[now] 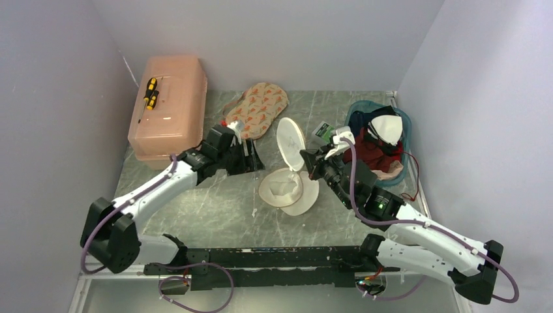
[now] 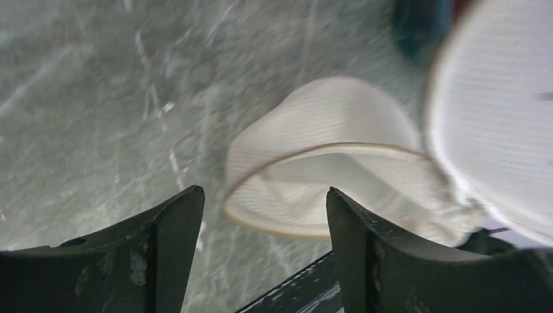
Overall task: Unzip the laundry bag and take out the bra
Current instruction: Adjust the laundry bag at the center of the board.
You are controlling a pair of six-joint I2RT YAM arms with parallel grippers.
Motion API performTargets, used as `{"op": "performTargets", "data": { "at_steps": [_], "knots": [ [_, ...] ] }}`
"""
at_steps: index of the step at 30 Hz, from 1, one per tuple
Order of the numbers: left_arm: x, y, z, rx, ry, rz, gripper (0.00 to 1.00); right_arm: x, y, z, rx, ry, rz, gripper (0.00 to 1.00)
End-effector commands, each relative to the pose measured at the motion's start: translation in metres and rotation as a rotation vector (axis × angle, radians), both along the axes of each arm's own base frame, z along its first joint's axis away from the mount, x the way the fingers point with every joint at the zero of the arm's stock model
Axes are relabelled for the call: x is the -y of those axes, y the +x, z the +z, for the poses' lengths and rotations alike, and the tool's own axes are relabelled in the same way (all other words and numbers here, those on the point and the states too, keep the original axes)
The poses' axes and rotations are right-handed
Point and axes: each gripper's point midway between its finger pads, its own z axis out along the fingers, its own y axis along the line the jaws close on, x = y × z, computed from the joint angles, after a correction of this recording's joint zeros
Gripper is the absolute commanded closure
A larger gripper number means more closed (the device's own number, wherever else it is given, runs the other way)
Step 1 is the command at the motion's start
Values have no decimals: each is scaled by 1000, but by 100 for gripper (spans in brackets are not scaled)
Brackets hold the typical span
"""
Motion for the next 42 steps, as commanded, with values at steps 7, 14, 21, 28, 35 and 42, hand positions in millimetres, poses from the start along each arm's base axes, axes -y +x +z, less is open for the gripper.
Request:
{"op": "performTargets", "data": {
  "at_steps": [7,14,21,28,35,42],
  "knots": [
    [17,-26,-66,-78,-2,-216,28,23,-10,-20,-23,41,-42,100],
    [29,-36,-61,-10,-119,-243,24,29,-12,-30,-38,37,-53,100],
    [39,-40,-90,-84,-83,-245,32,27,-11,-32,-36,34,-48,100],
    [51,-45,-107,-127,-64,-262,47,28,-10,-35,-42,36,-53,100],
    [47,-38,-85,-107,-29,-230,97,29,-8,-16,0,49,-55,100],
    [36,10,70,227,77,-189,97,35,-9,102,229,81,-41,100]
  ]
}}
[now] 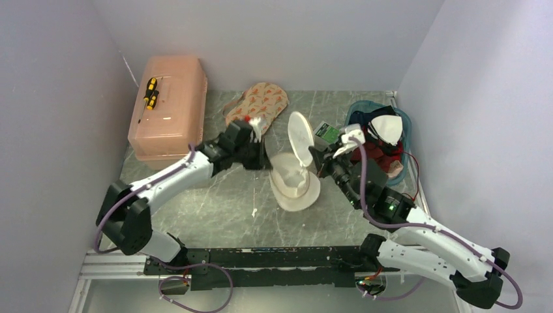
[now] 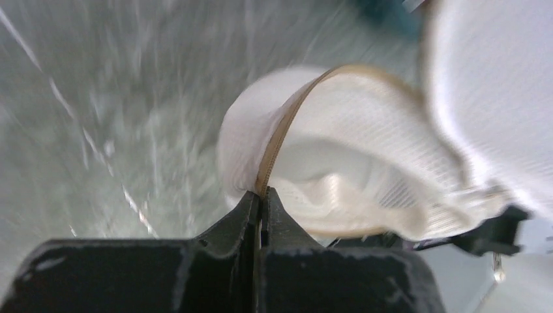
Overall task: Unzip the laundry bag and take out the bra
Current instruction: Adjust the laundry bag at the center of the board.
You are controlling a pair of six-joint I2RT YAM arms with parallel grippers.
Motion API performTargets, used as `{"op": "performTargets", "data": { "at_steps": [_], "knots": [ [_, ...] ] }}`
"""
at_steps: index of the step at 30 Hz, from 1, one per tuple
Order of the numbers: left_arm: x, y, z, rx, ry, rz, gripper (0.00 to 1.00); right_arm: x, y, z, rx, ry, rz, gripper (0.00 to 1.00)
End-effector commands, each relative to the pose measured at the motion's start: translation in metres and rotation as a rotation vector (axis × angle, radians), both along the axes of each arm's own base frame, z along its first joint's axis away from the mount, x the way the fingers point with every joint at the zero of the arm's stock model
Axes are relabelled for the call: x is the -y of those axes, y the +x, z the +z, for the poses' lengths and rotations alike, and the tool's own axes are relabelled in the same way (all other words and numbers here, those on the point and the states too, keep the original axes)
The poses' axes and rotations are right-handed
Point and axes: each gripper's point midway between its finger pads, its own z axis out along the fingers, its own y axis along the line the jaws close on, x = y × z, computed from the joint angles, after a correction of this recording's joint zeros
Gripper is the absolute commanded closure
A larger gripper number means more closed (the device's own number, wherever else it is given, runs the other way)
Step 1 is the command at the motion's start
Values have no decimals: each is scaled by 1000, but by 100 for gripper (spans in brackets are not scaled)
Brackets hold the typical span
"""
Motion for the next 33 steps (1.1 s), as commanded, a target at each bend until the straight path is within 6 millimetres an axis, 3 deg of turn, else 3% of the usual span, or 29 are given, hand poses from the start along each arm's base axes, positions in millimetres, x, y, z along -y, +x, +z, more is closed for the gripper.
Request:
{"op": "performTargets", "data": {
  "at_steps": [1,2,3,6,7,9,12,14,16,20,25,27,30,33],
  "knots": [
    [-13,32,142,330,-13,43,97,11,-6,117,234,140,9,100],
    [-18,36,154,354,-3,77,97,12,-5,119,229,139,0,100],
    [-22,37,147,334,18,99,97,11,1,109,198,122,-24,100],
    [-36,31,99,162,141,109,97,16,27,54,29,11,-194,100],
    [-44,30,95,123,176,129,97,23,34,36,-32,-37,-262,100],
    [-60,34,110,140,176,184,97,46,47,12,-131,-90,-408,100],
    [-82,39,141,161,54,281,97,87,63,-7,-209,-100,-555,100],
    [-81,36,148,66,-78,267,97,103,66,-14,-223,-94,-606,100],
    [-67,29,148,-64,-220,210,97,107,64,-16,-228,-81,-620,100],
    [-53,26,140,-189,-344,187,97,106,62,-13,-246,-66,-624,100],
    [-61,38,131,-79,-341,267,97,83,52,12,-160,42,-488,100],
    [-58,37,105,-129,-307,275,97,72,56,-3,-216,3,-462,100],
    [-57,32,62,-175,-230,297,97,48,59,-42,-314,-29,-390,100],
    [-56,26,33,-189,-211,317,97,26,58,-77,-382,-12,-305,100]
  ]
}}
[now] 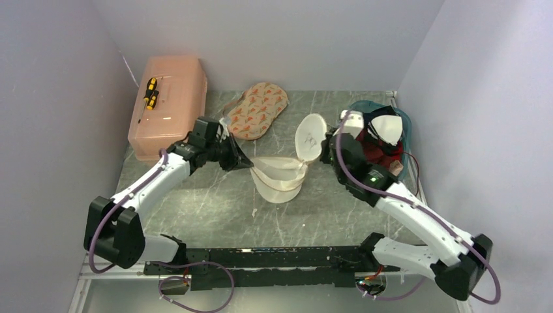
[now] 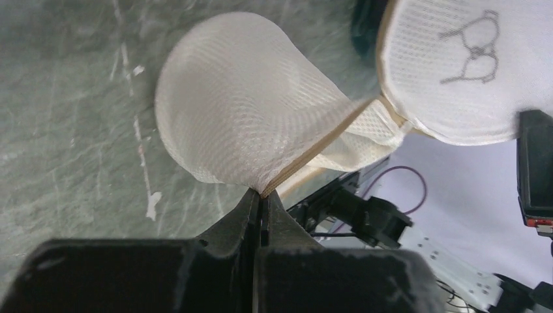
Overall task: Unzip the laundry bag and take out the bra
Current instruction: Adjust the laundry bag at the center of the board.
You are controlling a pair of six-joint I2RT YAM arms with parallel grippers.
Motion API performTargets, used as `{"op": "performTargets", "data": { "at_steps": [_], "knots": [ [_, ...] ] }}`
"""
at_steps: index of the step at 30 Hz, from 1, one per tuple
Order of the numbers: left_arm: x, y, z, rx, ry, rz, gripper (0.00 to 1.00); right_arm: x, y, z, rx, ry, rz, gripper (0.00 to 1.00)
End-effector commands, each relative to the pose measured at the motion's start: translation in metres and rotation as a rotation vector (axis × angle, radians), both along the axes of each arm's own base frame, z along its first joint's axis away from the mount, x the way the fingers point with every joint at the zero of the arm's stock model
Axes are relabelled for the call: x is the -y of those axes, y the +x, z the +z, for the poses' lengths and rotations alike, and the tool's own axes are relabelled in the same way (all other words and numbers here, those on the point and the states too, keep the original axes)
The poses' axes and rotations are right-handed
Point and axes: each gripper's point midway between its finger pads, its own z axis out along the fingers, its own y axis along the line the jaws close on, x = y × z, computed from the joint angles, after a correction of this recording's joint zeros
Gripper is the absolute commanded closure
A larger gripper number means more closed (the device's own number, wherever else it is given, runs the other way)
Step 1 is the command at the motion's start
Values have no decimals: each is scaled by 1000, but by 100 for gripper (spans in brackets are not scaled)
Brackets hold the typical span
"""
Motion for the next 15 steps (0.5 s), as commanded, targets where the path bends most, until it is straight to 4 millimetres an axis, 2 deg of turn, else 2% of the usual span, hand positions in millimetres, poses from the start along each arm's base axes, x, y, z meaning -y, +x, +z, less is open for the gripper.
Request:
{"op": "performTargets", "data": {
  "at_steps": [1,3,4,8,9,11,13,14,15],
  "knots": [
    [3,1,-34,6,30,43,97,-36,-2,-59,-129,46,128,100],
    [3,-4,-49,-13,62,41,97,-44,-3,-75,-175,43,153,100],
    [4,-6,-55,-20,75,36,97,-46,-3,-81,-192,38,160,94],
    [7,-11,-75,-43,107,26,97,-48,-7,-86,-213,62,181,47],
    [7,-12,-77,-45,114,24,97,-47,-10,-84,-213,71,184,41],
    [6,-11,-81,-47,130,27,97,-45,-18,-83,-214,99,199,36],
    [4,-9,-82,-42,146,31,97,-47,-32,-92,-217,144,244,35],
    [3,-7,-84,-42,160,32,97,-59,-52,-100,-199,241,358,39],
    [3,-7,-84,-43,163,31,97,-64,-60,-108,-211,282,391,42]
  ]
}}
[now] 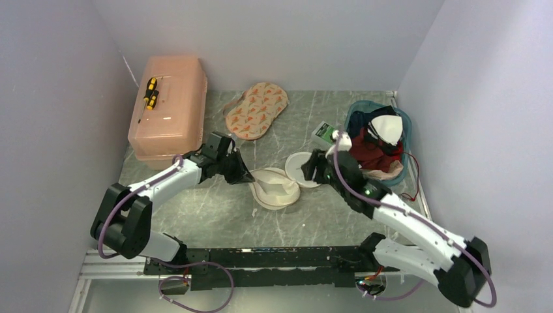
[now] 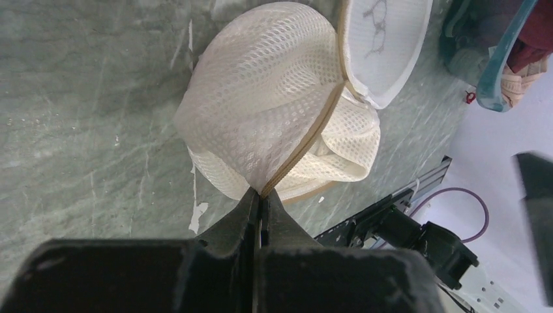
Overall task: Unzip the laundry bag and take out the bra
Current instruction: Adjust the laundry bag at the center of the board.
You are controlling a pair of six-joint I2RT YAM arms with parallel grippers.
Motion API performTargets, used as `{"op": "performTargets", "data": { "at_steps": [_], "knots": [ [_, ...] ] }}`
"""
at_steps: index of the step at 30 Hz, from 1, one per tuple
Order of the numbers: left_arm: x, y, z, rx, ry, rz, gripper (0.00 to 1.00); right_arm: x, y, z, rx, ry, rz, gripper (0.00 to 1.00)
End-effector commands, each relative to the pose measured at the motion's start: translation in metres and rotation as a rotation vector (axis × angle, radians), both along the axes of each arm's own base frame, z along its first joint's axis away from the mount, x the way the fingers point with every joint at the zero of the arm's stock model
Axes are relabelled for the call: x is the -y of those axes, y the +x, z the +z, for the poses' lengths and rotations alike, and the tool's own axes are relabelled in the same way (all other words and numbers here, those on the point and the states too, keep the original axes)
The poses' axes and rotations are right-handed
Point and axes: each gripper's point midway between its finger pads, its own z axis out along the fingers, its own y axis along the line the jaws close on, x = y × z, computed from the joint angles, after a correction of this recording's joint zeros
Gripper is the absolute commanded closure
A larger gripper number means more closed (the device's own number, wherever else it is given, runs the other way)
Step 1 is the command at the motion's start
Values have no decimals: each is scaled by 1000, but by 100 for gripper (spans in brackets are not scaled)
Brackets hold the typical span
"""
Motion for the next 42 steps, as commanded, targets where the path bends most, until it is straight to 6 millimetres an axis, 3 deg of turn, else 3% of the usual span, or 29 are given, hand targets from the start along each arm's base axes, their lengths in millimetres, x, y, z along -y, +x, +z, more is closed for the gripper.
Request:
{"op": "performTargets", "data": {
  "at_steps": [1,4,7,10,15,19,22,26,34,40,42],
  "knots": [
    [1,13,4,51,19,7,97,-27,-41,-22,-35,251,173,45],
    [1,14,4,57,18,9,97,-44,-57,-43,-103,365,242,46],
    [-1,12,4,60,26,12,97,-48,-63,-65,-166,440,232,37],
    [-4,10,3,60,31,17,97,-50,-61,-74,-199,534,194,31],
    [-7,5,-1,53,38,19,97,-39,-45,-83,-203,698,51,31],
    [-9,1,-3,47,37,19,97,-32,-30,-81,-165,744,-6,37],
    [-9,-1,-4,44,32,17,97,-28,-22,-84,-165,769,-35,47],
    [-9,-4,-6,39,31,16,97,-33,-15,-87,-190,782,-21,56],
    [-10,-6,-11,27,32,18,97,-40,-16,-103,-251,804,-11,51],
    [-10,-7,-14,18,37,14,97,-52,-16,-98,-261,870,43,58],
    [-9,-7,-14,16,36,13,97,-55,-16,-97,-261,893,59,65]
  ]
}}
